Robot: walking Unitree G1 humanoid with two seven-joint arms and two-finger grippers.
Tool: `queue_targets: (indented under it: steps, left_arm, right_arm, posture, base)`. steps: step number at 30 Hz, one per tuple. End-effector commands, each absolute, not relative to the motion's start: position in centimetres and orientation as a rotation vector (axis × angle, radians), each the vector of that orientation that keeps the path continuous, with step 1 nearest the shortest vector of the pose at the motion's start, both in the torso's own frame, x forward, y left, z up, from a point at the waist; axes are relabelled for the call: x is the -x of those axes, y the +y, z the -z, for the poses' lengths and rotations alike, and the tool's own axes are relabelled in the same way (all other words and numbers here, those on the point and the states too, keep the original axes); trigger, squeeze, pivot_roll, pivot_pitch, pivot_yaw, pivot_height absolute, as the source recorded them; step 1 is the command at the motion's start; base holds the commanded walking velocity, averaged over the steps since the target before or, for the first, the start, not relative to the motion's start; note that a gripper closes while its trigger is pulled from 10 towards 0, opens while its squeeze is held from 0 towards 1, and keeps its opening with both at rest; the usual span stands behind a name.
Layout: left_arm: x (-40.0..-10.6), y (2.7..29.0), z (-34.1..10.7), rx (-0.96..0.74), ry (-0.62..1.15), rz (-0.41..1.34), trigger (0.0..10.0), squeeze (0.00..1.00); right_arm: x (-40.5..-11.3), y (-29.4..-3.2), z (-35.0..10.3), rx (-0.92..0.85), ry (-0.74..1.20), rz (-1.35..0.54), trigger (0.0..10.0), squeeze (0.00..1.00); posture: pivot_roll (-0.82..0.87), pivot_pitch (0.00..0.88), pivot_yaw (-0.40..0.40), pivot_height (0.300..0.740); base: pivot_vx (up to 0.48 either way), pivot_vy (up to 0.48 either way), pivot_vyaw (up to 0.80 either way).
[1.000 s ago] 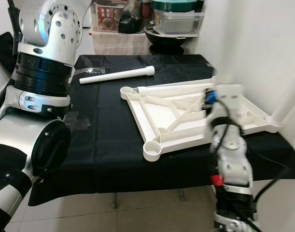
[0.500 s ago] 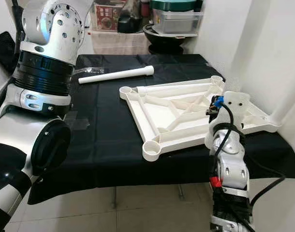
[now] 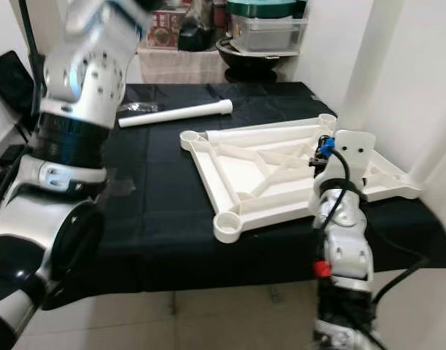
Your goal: Building children table
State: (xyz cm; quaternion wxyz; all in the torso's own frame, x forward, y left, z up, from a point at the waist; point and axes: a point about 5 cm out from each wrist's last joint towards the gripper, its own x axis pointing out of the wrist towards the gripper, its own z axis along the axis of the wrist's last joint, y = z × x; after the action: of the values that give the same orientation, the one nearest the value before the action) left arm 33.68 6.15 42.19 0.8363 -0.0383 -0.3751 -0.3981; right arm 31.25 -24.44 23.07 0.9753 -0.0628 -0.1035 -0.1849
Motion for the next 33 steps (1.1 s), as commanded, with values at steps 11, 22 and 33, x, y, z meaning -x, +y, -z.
queue_targets:
  steps: [11,22,33]
  left_arm:
    - [-32.9,13.3,-23.1,-0.131,-0.250,0.442,10.0,0.00]
    - [-29.8,14.4,-19.9,-0.200,-0.151,0.379,10.0,0.00]
    - [-27.0,14.9,-19.3,-0.150,-0.171,0.349,10.0,0.00]
  right_arm:
    - [-30.4,-21.8,-22.3,0.145,-0.199,0.255,10.0,0.00]
    - [-27.9,-18.2,-20.6,0.120,-0.220,0.108,10.0,0.00]
    - [-25.6,-17.3,-20.6,0.138,-0.260,0.021,10.0,0.00]
  posture:
    - [0.02,0.000,-0.038,0.740]
    - [0.02,0.000,-0.022,0.740]
    - [0.02,0.000,-0.036,0.740]
  base:
    - [0.000,0.000,0.00]
    - [0.000,0.000,0.00]
    - [0.000,0.000,0.00]
